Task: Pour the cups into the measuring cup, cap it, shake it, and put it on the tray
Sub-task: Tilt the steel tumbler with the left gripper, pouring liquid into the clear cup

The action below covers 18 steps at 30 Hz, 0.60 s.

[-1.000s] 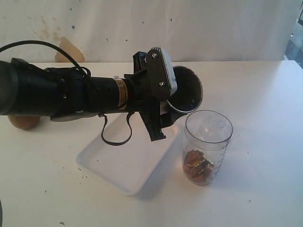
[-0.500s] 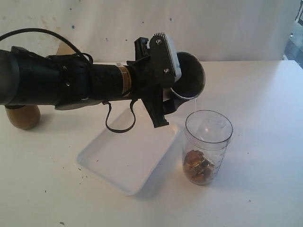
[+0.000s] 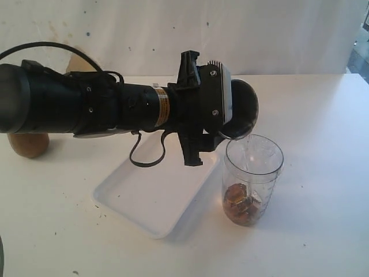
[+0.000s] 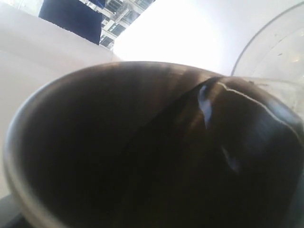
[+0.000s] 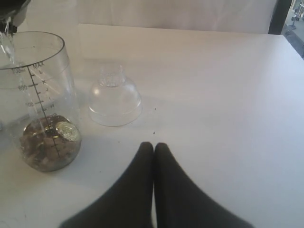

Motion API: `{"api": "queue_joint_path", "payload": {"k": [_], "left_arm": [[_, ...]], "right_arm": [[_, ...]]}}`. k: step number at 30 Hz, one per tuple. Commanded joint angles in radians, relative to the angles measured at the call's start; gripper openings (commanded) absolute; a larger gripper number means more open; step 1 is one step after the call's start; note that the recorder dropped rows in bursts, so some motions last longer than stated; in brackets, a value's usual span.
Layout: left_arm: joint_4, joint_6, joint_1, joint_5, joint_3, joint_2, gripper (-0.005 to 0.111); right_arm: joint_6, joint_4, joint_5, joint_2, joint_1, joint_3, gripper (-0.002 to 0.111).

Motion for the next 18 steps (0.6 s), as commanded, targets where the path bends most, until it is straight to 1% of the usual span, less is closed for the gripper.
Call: {"api": "queue_joint_path", "payload": {"k": [1,5,8,18], "left_arm": [[-0.004,0.078,-0.004,-0.029,-0.014,-0.024,0.0],[-0.004,0.118,-0.004,-0.029,-0.014,-0.024,0.0],[-0.004,0.191,-0.004,-0.034,-0.016,-0.024,0.0],[-0.004,0.306,-0.004,-0.044,-0.016,-0.024,0.0]], "right_arm": [[0.002,-0.003,-0.007,-0.005,-0.006,0.005,0.0],[0.002,-0.003,-0.007,-0.005,-0.006,0.005,0.0],[0.002,-0.003,-0.007,-0.005,-0.006,0.005,0.0],[0.002,-0.003,-0.007,-0.005,-0.006,0.005,0.0]]}}
